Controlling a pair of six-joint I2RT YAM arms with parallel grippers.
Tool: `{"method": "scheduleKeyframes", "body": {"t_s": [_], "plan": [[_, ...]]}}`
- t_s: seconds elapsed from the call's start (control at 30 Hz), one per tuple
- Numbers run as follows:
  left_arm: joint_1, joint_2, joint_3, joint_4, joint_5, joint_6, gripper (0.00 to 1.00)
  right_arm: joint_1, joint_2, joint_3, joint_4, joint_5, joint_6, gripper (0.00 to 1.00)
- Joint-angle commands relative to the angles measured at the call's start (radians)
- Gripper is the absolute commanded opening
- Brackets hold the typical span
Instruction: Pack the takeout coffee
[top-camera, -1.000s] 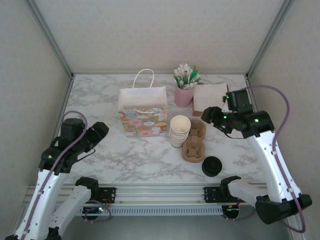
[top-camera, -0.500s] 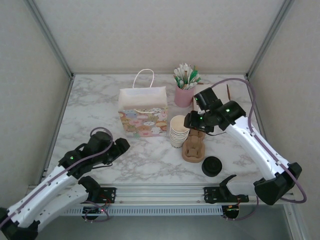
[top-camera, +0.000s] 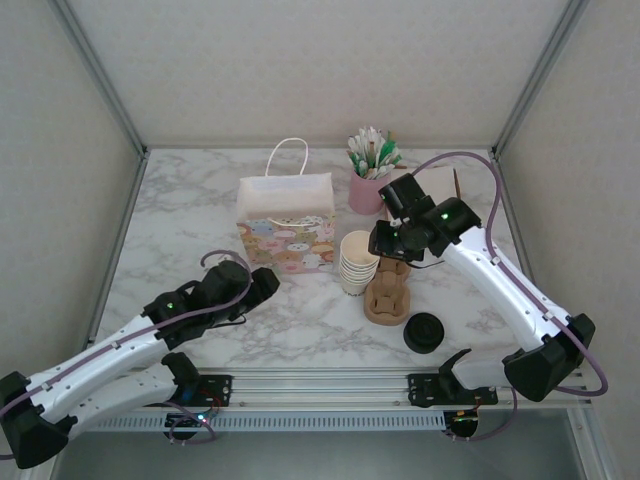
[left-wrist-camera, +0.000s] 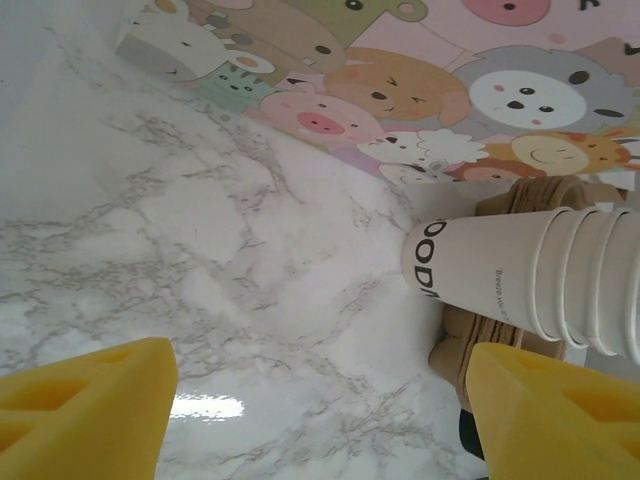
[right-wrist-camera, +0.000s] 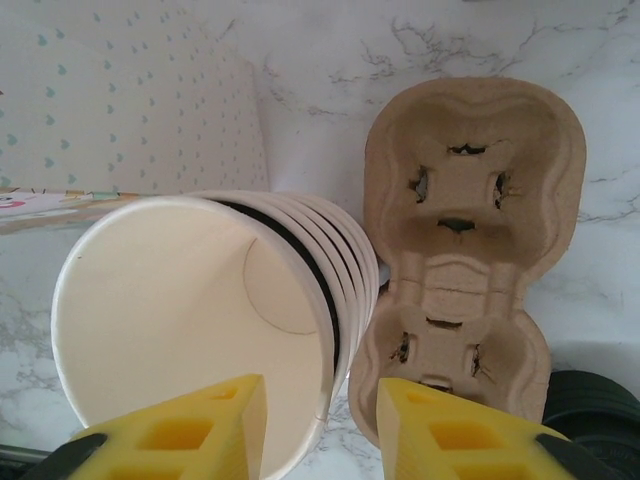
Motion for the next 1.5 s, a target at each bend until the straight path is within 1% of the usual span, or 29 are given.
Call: {"method": "scheduleKeyframes", "body": {"t_s": [0.0,0.17,0.57,0.8,0.9,1.17,1.3,1.47], "plan": [[-0.027,0.005,-0.014,0.04,-0.059,-0.042,0.76,0.013,0.016,0.027,-0.014,0.028,-0.008,0.33],[-0.061,0.008,-0.016,0.047,-0.099,-0.051,0.76,0.016,0.027,0.029,-0.013,0.035,-0.012,0.28],[-0.115,0.045,-0.002,0.054,-0.14,-0.055,0.75,0.028,0.046,0.031,-0.015,0.055,-0.01,0.17],[-0.129,0.048,0.001,0.049,-0.164,-0.058,0.75,0.034,0.053,0.051,-0.028,0.058,-0.01,0.1],[-0.132,0.044,0.003,0.04,-0.176,-0.063,0.76,0.035,0.05,0.062,-0.037,0.062,-0.009,0.09],[-0.143,0.041,0.007,0.013,-0.204,-0.072,0.76,0.035,0.03,0.122,-0.075,0.069,0.0,0.05],[-0.145,0.024,0.01,-0.011,-0.231,-0.074,0.76,0.035,0.008,0.172,-0.091,0.066,0.006,0.0],[-0.145,-0.014,0.015,-0.059,-0.267,-0.079,0.77,0.035,-0.018,0.268,-0.126,0.069,0.013,0.0]]}}
